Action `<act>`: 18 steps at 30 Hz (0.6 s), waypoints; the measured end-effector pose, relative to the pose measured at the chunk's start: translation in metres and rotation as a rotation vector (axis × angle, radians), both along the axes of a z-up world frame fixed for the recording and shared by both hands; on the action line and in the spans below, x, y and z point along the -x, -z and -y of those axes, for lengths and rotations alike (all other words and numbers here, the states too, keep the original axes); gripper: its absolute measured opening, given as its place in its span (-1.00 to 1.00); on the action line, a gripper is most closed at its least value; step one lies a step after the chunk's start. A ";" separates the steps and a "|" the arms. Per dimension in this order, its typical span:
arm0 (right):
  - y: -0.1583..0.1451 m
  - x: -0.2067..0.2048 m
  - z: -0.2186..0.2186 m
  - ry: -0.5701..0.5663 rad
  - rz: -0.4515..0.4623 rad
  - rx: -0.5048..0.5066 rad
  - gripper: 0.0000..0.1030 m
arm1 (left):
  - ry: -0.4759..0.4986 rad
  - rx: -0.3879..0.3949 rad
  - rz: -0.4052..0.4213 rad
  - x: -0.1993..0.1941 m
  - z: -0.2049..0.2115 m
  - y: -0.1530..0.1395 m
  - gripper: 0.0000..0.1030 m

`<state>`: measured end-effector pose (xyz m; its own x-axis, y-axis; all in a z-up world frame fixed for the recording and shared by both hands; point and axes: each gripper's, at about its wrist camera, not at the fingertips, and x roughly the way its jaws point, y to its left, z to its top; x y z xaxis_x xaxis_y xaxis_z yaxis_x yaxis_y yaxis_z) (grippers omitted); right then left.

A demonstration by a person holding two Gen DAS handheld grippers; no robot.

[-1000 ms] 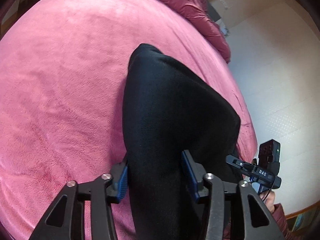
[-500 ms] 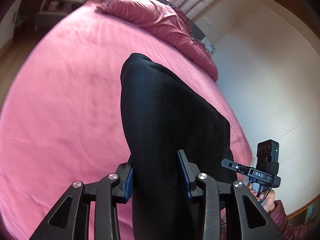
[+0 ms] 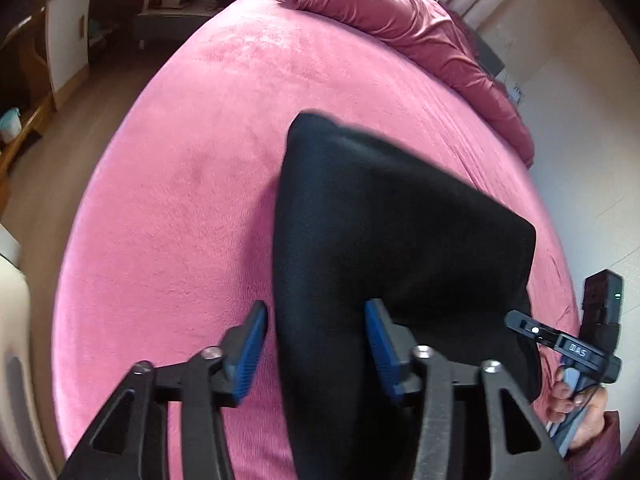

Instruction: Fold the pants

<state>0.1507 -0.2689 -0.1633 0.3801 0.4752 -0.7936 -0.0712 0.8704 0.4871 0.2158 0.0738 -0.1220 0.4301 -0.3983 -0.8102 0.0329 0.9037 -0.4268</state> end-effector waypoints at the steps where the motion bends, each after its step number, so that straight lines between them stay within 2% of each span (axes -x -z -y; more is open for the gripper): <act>1: 0.001 0.000 0.002 0.004 -0.001 -0.016 -0.13 | -0.014 0.012 -0.001 0.001 -0.002 0.002 0.09; 8: -0.004 -0.007 -0.006 -0.002 0.007 0.016 -0.04 | -0.055 -0.025 0.016 0.007 0.005 -0.005 0.15; 15: -0.020 -0.002 -0.011 0.036 0.008 0.059 0.10 | -0.109 -0.131 0.063 0.025 0.003 -0.026 0.16; 18: -0.031 0.007 -0.010 0.053 0.030 0.098 0.10 | -0.138 -0.144 0.098 0.029 0.007 -0.039 0.16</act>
<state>0.1438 -0.2586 -0.1320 0.4266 0.3746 -0.8232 -0.0369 0.9166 0.3980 0.1866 0.0670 -0.0831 0.5522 -0.2136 -0.8059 -0.0605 0.9538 -0.2943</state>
